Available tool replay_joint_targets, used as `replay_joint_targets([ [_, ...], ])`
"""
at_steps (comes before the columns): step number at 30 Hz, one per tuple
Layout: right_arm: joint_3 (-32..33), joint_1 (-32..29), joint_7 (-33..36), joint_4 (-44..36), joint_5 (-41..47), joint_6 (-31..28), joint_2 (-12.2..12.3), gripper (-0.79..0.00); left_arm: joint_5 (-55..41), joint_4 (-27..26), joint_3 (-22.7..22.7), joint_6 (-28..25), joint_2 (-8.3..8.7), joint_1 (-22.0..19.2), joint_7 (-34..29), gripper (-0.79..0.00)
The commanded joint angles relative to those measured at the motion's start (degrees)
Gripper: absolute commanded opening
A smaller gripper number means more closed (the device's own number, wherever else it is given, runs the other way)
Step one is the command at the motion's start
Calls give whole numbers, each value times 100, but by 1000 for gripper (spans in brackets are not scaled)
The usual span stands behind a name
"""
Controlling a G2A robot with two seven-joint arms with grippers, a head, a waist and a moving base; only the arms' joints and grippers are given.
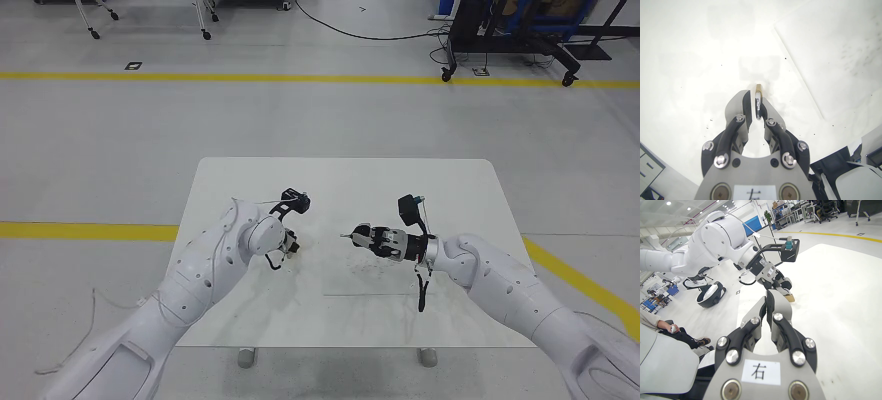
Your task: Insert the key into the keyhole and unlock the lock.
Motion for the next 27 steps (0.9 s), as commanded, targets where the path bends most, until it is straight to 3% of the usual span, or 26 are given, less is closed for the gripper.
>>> replay_joint_targets([
  [1, 0, 0, 0, 0, 0, 0, 0, -785, 5, 32, 4, -17, -15, -12, -2, -785],
  [9, 0, 0, 0, 0, 0, 0, 0, -785, -69, 230, -9, -194, -67, -64, -98, -785],
  [13, 0, 0, 0, 0, 0, 0, 0, -785, -113, 81, -189, -200, -33, 51, 240, -785],
  [15, 0, 0, 0, 0, 0, 0, 0, -785, -395, -186, -483, -425, 40, 225, 555, -785],
  [18, 0, 0, 0, 0, 0, 0, 0, -785, -1391, -570, -1333, -1385, 250, 578, 836, -785],
  [20, 0, 0, 0, 0, 0, 0, 0, -785, -1738, -885, -1956, -1937, 428, 760, 651, -785],
  [23, 0, 0, 0, 0, 0, 0, 0, -785, -1820, -1829, -2644, -2502, 662, 1140, 31, -785],
  [27, 0, 0, 0, 0, 0, 0, 0, -785, -1820, -1829, -2644, -2502, 662, 1140, 31, -785],
])
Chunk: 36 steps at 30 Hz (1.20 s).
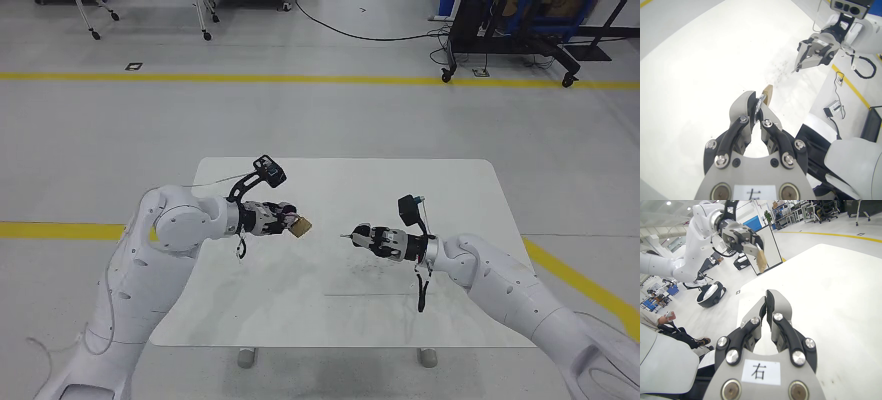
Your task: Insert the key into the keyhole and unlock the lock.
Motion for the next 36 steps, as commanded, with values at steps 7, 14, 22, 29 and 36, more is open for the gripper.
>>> replay_joint_targets([
  [7, 18, -67, 407, -45, 189, 557, -82, -785, -797, 804, 51, -94, -43, 97, 450, -785],
  [14, 51, 63, -216, 467, 887, 0, -432, -785, -4545, 3456, 701, -516, -448, -847, -235, -785],
  [22, -70, 87, -673, 567, 1590, 0, -823, -785, -5496, 4595, 1310, -377, -821, -1553, -829, -785],
  [29, -70, 87, -673, 567, 1590, 0, -823, -785, -5526, 4580, 1314, -335, -824, -1524, -808, -785],
  [36, 310, 105, -896, 189, 987, 797, -786, -785, -6336, 5282, 1470, 2489, -1012, -1502, -253, -785],
])
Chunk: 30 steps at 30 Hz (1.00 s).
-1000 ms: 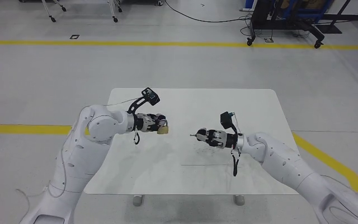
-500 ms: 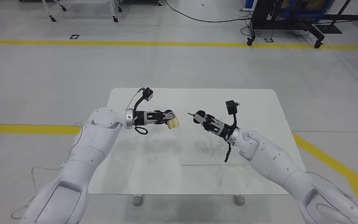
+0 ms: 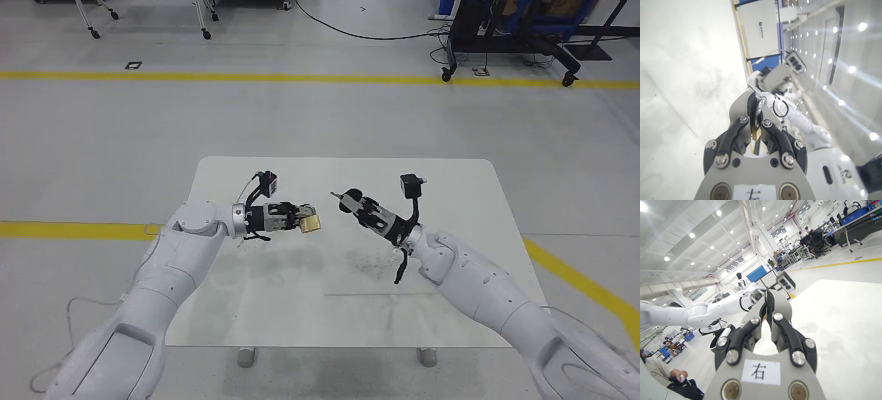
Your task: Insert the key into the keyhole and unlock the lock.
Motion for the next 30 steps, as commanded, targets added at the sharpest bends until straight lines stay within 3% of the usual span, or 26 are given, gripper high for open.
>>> replay_joint_targets([
  [1, 249, -77, -389, -215, -793, 642, 56, -785, -204, 205, 113, 1204, -97, -164, 104, -785],
  [5, 827, -722, -1243, -934, -2193, 1187, 317, -785, -280, 340, 259, 1599, -232, -503, -158, -785],
  [8, 885, -790, -1291, -995, -2265, 1228, 343, -785, -249, 480, 304, 1370, -301, -705, -192, -785],
  [18, 885, -790, -1291, -995, -2265, 1228, 343, -785, -249, 480, 304, 1370, -301, -705, -192, -785],
  [19, 872, -817, -1115, -912, -2390, 1464, 339, -785, -249, 480, 304, 1370, -301, -705, -192, -785],
  [22, 875, -688, -868, -960, -3361, 2418, 309, -785, -223, 417, 287, 1541, -294, -601, 90, -785],
  [26, 1018, -612, -1139, -1373, -5216, 2924, 411, -785, -111, 300, 364, 2028, -318, -598, 155, -785],
  [30, 1387, -898, -1225, -2289, -7136, 3423, 674, -785, -74, 308, 450, 2304, -378, -658, 141, -785],
])
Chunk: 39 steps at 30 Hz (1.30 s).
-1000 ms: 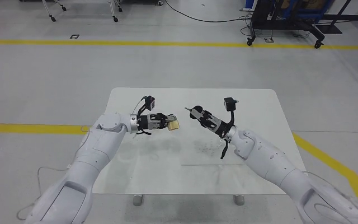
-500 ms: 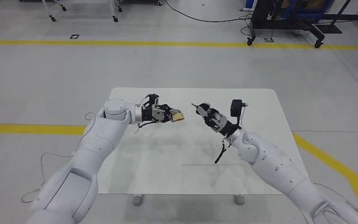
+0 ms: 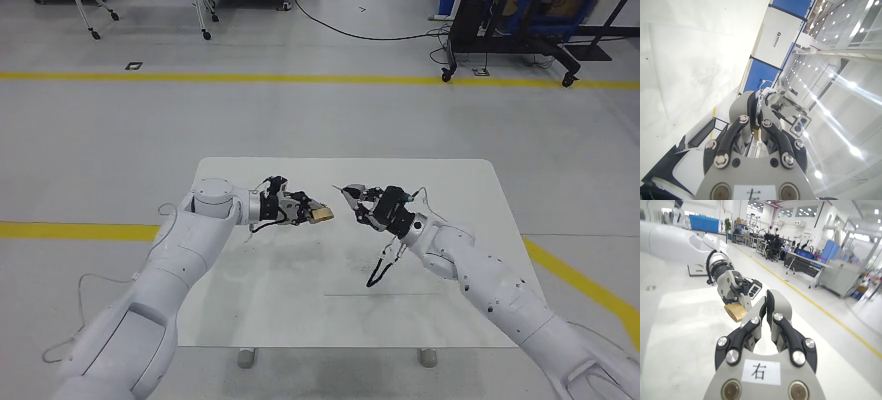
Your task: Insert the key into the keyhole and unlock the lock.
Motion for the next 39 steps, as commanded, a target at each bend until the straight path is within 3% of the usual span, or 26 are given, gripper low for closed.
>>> replay_joint_targets([
  [1, 225, -184, 188, -552, -1168, 179, 149, -785, 2, 37, 31, 59, -30, -26, 9, -785],
  [5, 535, -521, 1172, -1726, -2702, -27, 381, -785, 196, 135, 92, 42, -70, -87, 356, -785],
  [9, 586, -690, 2415, -2685, -3715, -487, 464, -785, 45, 244, -33, -107, -83, -107, 535, -785],
  [15, 268, -674, 3835, -3266, -4261, -847, 352, -785, -162, 341, -198, -280, -83, -91, 503, -785],
  [24, -126, -434, 4418, -2982, -4286, -808, 91, -785, -172, 361, -223, -225, -117, -90, 331, -785],
  [39, -164, -321, 4878, -2731, -4421, -746, -145, -785, 4, 473, -201, -220, -179, -156, 264, -785],
])
